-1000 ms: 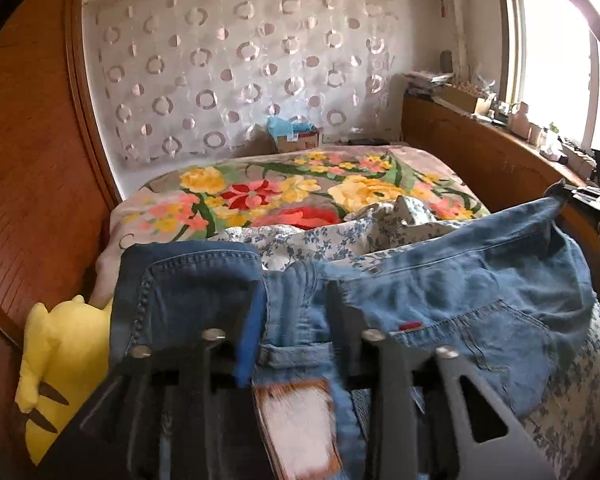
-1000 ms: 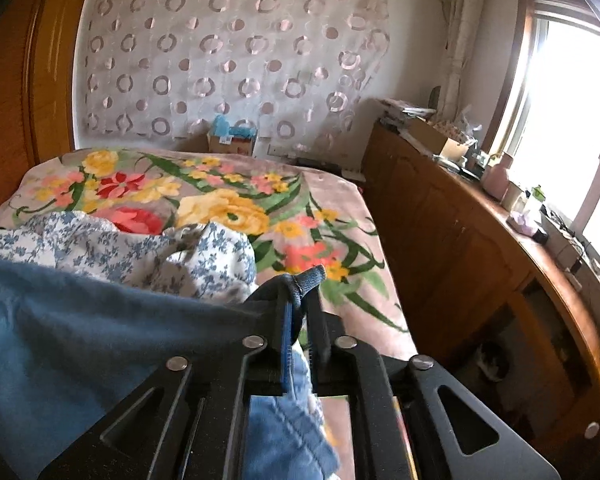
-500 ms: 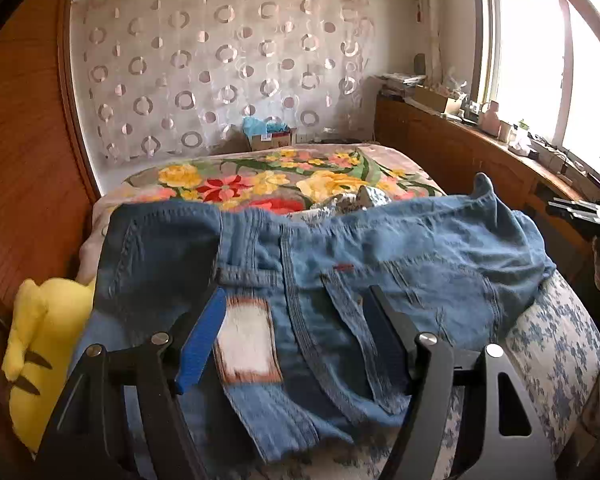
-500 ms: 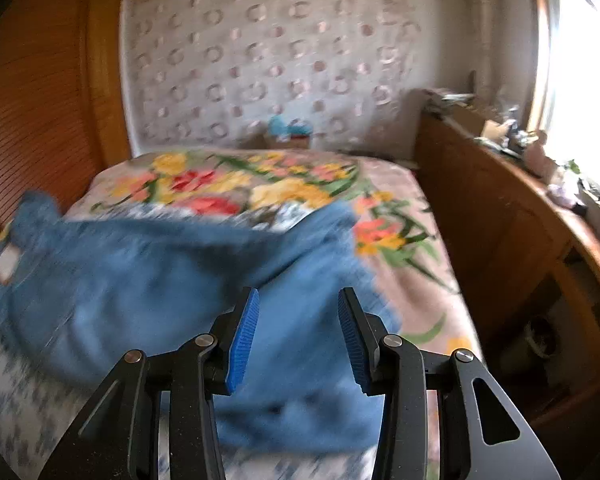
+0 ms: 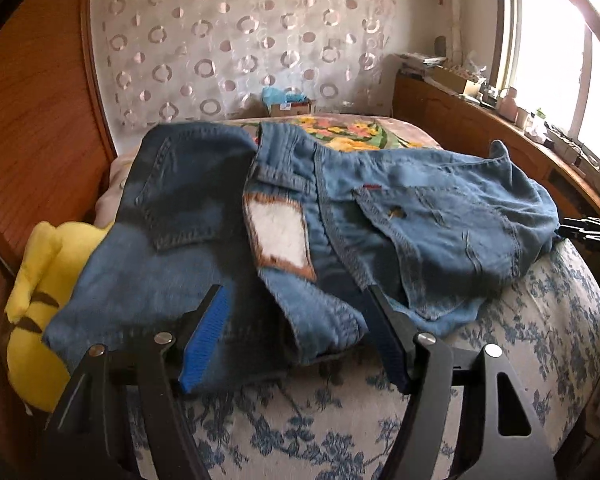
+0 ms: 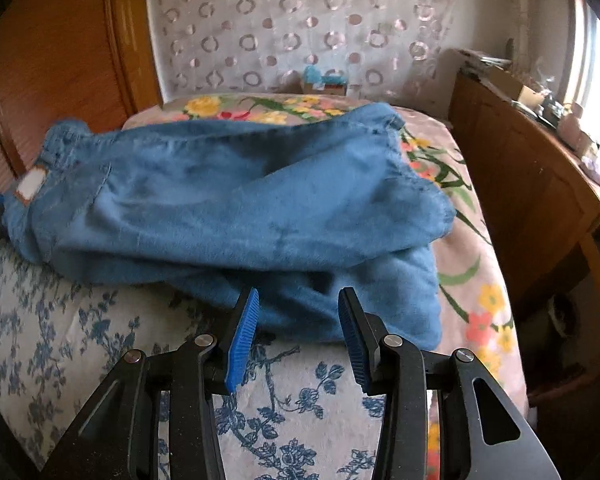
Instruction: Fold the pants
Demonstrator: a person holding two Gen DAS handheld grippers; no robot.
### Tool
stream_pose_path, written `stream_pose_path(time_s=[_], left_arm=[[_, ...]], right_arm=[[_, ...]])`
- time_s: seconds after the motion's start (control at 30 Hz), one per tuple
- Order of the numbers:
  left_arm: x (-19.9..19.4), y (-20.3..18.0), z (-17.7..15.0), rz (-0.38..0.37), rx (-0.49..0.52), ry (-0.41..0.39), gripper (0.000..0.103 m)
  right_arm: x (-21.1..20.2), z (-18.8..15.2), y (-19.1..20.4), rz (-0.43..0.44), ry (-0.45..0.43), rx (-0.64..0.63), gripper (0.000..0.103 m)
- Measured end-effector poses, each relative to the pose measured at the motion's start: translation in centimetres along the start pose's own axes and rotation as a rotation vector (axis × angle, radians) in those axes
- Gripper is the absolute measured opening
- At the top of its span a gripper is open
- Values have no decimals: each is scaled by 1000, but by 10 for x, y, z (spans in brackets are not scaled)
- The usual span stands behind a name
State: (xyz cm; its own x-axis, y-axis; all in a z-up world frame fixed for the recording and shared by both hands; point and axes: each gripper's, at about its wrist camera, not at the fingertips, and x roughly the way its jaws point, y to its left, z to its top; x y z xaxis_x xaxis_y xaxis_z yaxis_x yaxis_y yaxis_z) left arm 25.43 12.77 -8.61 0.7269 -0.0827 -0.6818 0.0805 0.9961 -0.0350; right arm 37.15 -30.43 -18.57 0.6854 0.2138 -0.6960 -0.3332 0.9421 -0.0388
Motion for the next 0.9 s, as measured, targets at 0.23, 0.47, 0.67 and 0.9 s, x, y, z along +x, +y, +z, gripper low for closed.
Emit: stream_pose_path(time_s=[0.23, 0.47, 0.67, 0.9], left_arm=[[9, -9, -9, -1, 34, 29, 47], [16, -23, -8, -9, 78, 32, 35], [20, -26, -5, 6, 81, 33, 28], [9, -25, 4, 24, 52, -11, 8]], right_arm=[[14, 7, 2, -24, 24, -36, 51], [25, 11, 10, -23, 45, -56, 52], [29, 15, 16, -17, 51, -62, 52], [27, 13, 16, 63, 53, -61, 17]])
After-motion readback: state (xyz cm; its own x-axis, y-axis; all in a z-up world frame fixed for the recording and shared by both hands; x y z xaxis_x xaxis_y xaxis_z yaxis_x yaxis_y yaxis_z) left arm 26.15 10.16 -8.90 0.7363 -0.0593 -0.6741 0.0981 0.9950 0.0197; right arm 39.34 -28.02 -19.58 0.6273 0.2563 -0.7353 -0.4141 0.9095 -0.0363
